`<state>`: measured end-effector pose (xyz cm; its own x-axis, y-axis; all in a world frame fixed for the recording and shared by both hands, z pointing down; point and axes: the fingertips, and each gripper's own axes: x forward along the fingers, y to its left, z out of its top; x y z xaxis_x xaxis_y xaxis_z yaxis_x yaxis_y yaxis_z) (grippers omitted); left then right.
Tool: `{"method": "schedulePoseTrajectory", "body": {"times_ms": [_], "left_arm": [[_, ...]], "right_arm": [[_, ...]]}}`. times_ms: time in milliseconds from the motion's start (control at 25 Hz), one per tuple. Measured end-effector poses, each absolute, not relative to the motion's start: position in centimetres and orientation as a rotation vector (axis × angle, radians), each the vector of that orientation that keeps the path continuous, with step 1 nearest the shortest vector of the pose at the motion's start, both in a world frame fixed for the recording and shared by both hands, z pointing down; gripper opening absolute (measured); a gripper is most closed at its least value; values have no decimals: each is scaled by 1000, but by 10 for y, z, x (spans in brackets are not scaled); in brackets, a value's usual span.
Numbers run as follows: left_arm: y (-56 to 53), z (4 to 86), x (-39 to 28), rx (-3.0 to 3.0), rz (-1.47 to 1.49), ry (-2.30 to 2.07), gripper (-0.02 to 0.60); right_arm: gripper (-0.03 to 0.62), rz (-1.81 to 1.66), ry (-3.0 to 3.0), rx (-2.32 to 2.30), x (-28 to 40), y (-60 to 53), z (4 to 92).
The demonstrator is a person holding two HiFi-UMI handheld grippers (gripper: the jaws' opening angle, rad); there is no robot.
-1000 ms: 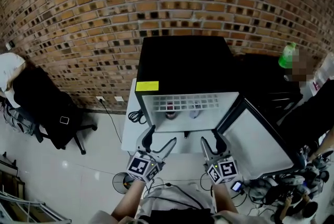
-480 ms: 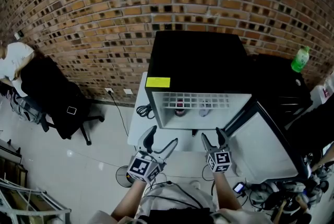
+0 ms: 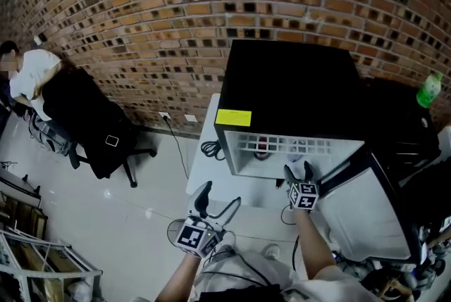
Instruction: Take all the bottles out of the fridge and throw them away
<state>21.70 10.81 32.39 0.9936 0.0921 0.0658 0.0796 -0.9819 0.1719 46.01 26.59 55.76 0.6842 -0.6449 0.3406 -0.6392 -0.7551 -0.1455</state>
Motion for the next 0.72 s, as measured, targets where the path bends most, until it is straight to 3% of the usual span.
{"method": "schedulePoseTrajectory", "body": {"times_ms": [320,440,720], "left_arm": [[82,337,195,2964,159,-22,393],[75,336,189,2960,161,-50,393],[84,336,201,2955,129,27,391]], "right_arm": [[380,-565,1013,-2886,520,242,554],[305,-526,969,-2887,533,241,544],[284,-579,1065,-2860,490,252,529]]}}
